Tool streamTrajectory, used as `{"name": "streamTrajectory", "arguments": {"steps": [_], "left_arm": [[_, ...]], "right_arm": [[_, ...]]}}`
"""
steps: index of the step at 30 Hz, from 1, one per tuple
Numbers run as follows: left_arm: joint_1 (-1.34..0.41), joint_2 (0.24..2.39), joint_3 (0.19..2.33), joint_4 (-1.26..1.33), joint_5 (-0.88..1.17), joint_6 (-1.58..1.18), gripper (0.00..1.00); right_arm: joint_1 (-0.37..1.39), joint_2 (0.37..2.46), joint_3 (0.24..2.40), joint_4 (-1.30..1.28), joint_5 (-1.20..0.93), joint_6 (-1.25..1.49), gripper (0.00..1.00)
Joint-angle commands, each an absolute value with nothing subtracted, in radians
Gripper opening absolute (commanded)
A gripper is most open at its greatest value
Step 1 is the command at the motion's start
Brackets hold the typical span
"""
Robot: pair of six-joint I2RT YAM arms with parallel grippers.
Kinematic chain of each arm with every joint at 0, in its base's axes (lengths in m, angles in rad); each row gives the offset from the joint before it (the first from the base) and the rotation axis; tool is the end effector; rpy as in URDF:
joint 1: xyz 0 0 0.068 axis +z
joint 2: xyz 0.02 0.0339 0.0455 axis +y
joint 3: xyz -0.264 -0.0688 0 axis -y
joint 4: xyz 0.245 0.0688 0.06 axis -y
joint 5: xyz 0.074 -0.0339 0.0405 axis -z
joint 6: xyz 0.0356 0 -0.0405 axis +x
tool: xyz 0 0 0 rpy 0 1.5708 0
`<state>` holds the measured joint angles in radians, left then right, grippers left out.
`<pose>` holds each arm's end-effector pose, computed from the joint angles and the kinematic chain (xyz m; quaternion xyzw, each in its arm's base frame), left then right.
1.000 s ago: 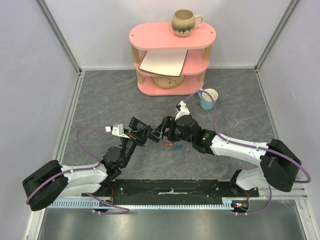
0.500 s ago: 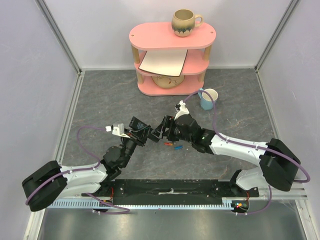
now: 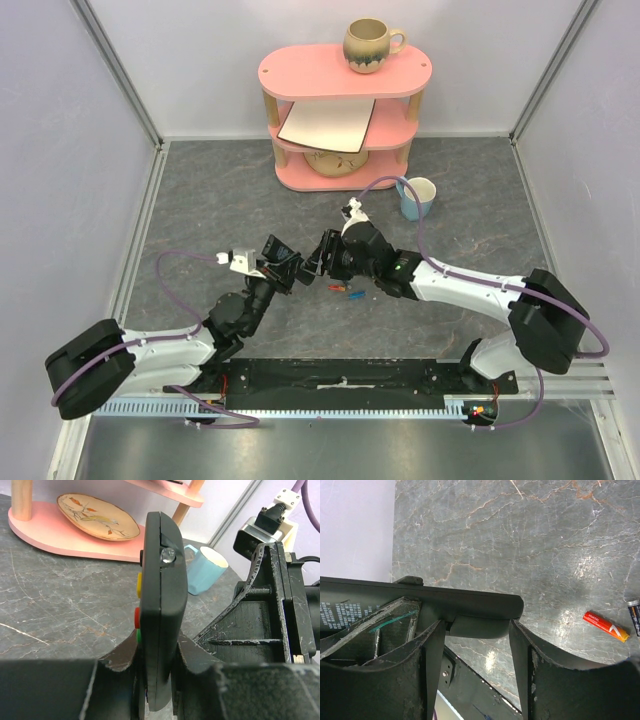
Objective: Load the batteries into the remote control
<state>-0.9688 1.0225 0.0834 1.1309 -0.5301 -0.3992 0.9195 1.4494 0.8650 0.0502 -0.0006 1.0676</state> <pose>0.1158 -0.1368 0.1965 -0.0215 0.6460 -0.3414 0.6824 0.1939 0.2544 0.2346 0.0641 0.8663 0.4153 0.2701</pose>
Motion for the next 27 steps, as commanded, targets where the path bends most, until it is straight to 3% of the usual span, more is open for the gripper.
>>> {"name": "streamTrajectory", "arguments": {"steps": [1, 11, 27], "left_arm": [[-1.019, 0.999, 0.160, 1.318, -0.451, -0.383, 0.02], [-1.022, 0.965, 0.169, 1.310, -0.463, -0.371, 0.02], [-1.025, 0.933, 0.170, 1.305, -0.494, -0.344, 0.02]], "right_arm": [[0.919, 1.493, 0.897, -0.021, 0.014, 1.071, 0.60], [0.919, 1.494, 0.882, -0.034, 0.009, 1.071, 0.54], [0.919, 1.477, 0.854, -0.049, 0.008, 1.066, 0.52]]}}
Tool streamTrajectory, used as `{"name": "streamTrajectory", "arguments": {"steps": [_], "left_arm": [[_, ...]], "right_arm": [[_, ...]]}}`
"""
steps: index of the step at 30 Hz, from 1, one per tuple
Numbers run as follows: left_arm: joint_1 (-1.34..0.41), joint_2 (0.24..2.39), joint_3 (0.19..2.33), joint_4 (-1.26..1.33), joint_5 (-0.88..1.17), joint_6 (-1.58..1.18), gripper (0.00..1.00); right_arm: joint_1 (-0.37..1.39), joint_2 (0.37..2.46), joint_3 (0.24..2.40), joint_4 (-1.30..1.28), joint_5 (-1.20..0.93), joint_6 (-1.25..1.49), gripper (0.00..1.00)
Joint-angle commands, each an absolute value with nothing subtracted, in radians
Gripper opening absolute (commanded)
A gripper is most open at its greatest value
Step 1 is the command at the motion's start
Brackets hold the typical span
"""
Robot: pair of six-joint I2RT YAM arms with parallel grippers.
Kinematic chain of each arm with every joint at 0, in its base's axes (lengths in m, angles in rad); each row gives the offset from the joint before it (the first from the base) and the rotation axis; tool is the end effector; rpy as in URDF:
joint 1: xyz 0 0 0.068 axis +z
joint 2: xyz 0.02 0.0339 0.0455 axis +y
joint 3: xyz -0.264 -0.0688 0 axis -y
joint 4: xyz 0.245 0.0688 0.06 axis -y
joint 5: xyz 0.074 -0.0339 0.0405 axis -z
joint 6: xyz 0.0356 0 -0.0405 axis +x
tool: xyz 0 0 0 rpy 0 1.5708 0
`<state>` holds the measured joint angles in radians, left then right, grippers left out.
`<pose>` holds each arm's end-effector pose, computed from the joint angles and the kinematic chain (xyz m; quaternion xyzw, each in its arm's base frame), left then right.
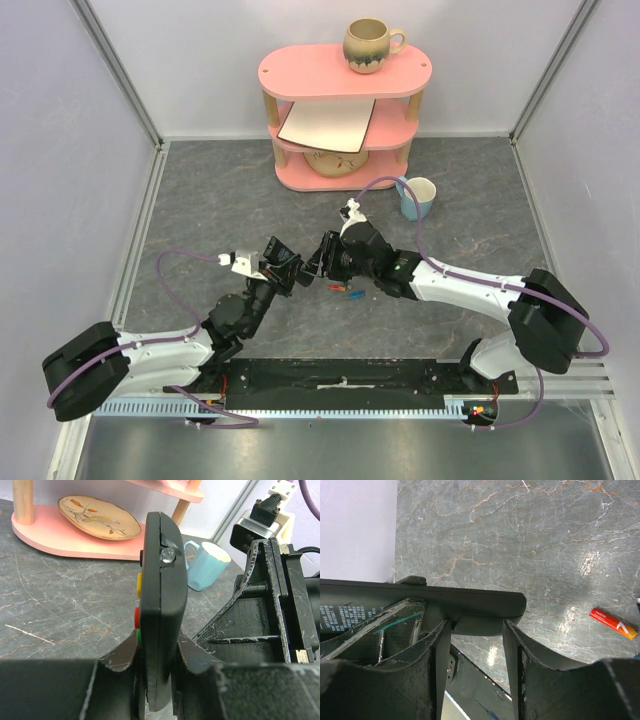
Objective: Load the batteries into the remote control
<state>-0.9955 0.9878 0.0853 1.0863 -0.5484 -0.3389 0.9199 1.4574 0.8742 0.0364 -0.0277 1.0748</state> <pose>0.1114 -0.1377 0.1979 0.0013 0.6496 -0.3221 0.6886 0.1939 0.2562 0.2340 0.0607 0.8696 0.4181 0.2556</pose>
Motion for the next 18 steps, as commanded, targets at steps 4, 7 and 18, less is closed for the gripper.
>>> {"name": "streamTrajectory", "arguments": {"steps": [4, 7, 18], "left_arm": [[-1.025, 0.917, 0.170, 1.296, -0.503, -0.330, 0.02], [-1.023, 0.908, 0.172, 1.292, -0.512, -0.319, 0.02], [-1.025, 0.887, 0.172, 1.273, -0.523, -0.316, 0.02]], "right_arm": [[0.919, 1.471, 0.842, -0.052, 0.009, 1.066, 0.52], [0.919, 1.467, 0.835, -0.054, 0.011, 1.066, 0.52], [0.919, 1.450, 0.816, -0.057, 0.020, 1.066, 0.52]]}}
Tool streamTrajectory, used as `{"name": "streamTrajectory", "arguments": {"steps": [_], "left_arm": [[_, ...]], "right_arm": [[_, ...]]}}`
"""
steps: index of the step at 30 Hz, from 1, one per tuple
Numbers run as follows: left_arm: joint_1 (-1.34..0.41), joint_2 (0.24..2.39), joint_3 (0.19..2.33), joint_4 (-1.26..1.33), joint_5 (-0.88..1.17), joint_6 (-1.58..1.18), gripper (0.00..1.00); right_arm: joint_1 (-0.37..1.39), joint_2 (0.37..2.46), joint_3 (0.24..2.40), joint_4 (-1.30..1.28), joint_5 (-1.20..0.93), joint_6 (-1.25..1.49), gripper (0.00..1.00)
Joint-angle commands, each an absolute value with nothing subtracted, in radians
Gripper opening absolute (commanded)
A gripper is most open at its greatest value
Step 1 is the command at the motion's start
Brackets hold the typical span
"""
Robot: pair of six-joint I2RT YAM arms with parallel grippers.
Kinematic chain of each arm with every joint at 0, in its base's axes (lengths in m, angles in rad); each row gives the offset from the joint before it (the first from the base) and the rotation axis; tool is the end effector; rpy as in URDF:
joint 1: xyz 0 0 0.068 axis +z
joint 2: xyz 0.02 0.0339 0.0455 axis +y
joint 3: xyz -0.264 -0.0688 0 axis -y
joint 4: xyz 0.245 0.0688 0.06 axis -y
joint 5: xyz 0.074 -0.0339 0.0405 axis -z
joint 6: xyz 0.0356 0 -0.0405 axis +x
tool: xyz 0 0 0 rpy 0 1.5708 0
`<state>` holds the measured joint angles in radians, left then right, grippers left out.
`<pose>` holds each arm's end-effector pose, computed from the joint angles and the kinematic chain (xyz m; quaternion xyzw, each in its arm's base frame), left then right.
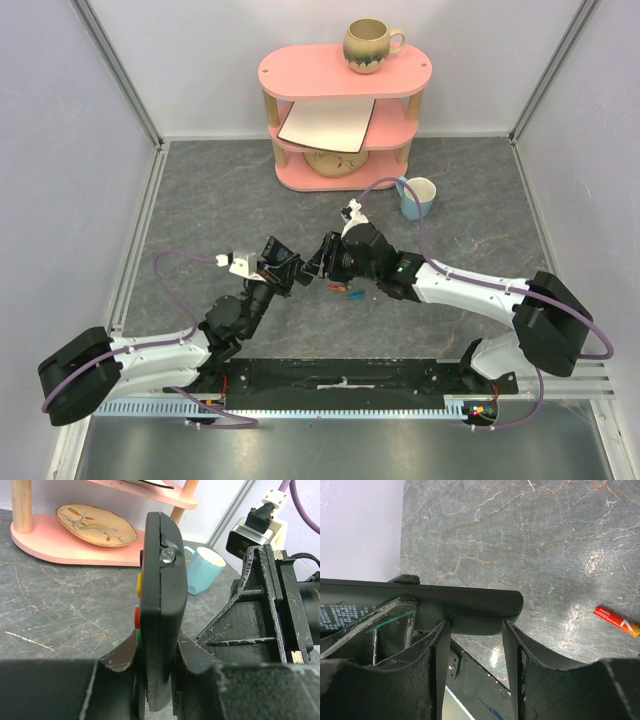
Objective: Load the batteries into the remote control
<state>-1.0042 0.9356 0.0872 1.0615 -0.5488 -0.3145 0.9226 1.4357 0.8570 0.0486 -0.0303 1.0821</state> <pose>0.1082 -0.1355 0.2039 0.0058 0.6401 -0.3245 0.6964 0.1905 0.2533 0.2359 0.0616 0.8654 0.4260 0.2565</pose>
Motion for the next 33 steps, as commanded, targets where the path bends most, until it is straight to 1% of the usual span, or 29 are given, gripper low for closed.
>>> {"name": "streamTrajectory", "arguments": {"steps": [1, 16, 31, 33], "left_arm": [[-1.023, 0.885, 0.172, 1.273, -0.525, -0.316, 0.02], [-1.023, 0.821, 0.173, 1.238, -0.555, -0.284, 0.02], [-1.020, 0.767, 0.178, 1.220, -0.597, -0.218, 0.02], [-1.020, 0.773, 0.178, 1.215, -0.597, -0.221, 0.02]], "right_arm": [[0.919, 1.447, 0.816, -0.057, 0.021, 1.065, 0.52], [0.916, 1.422, 0.772, -0.063, 0.037, 1.065, 0.52], [0.891, 1.351, 0.690, -0.067, 0.041, 1.065, 0.52], [0.891, 1.322, 0.689, -0.054, 0.052, 1.063, 0.54]]}}
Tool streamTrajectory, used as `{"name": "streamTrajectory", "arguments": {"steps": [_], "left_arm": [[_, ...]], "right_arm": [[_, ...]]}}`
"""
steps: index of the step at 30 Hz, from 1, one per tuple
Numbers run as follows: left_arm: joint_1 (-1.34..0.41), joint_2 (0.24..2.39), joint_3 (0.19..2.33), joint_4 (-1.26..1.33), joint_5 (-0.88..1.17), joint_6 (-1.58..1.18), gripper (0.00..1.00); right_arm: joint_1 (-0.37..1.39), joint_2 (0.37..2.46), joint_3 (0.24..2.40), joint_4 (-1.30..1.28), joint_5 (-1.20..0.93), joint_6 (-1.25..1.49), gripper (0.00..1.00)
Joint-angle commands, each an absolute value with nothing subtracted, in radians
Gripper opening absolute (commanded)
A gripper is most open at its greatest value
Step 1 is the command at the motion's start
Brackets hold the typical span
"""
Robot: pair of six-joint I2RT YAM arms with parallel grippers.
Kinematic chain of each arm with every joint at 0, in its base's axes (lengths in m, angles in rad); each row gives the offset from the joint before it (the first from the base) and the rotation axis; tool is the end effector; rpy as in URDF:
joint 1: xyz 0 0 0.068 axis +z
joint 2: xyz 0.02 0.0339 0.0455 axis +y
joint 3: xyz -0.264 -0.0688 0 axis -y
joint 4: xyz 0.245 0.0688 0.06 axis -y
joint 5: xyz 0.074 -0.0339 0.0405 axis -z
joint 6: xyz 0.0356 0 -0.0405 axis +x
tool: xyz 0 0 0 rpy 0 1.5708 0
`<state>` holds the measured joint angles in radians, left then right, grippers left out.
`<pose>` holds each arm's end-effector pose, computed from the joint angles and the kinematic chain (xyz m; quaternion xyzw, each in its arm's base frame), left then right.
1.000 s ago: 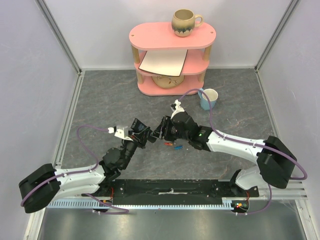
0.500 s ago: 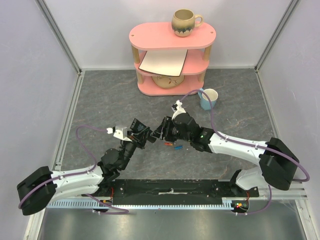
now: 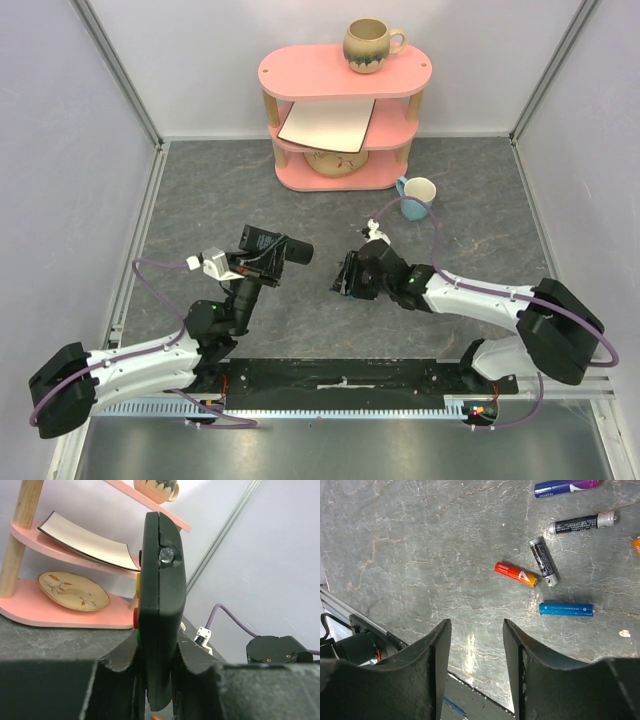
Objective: Load the batteries into the remote control
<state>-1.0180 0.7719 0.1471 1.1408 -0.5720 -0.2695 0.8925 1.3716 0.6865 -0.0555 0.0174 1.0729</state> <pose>0.0978 -0.1218 0.2543 -0.0504 0.5385 -0.3840 0.7483 0.1739 0.2148 0.1898 0.0859 0.9110 0.3311 0.2303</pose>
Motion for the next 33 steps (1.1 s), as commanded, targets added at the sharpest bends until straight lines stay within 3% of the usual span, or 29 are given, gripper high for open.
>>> {"name": "streamTrajectory", "arguments": {"steps": [1, 5, 10, 21, 33], "left_arm": [[-1.022, 0.776, 0.178, 1.212, -0.598, -0.227, 0.02], [-1.020, 0.778, 0.175, 1.190, -0.600, -0.255, 0.02], [-1.022, 0.790, 0.181, 1.175, -0.597, -0.281, 0.02], [-1.020, 0.851, 0.224, 1.161, -0.563, -0.308, 0.02], [-1.020, 0.854, 0.229, 1.158, -0.554, -0.314, 0.02]], "right_arm": [[0.891, 1.307, 0.684, -0.042, 0.057, 1.063, 0.55], [0.891, 1.201, 0.687, -0.009, 0.083, 1.061, 0.80], [0.891, 1.150, 0.745, 0.026, 0.077, 1.031, 0.98], [0.893, 1.299, 0.949, 0.040, 0.038, 0.988, 0.98], [0.893, 1.347, 0.928, 0.112, 0.003, 1.023, 0.98]]}}
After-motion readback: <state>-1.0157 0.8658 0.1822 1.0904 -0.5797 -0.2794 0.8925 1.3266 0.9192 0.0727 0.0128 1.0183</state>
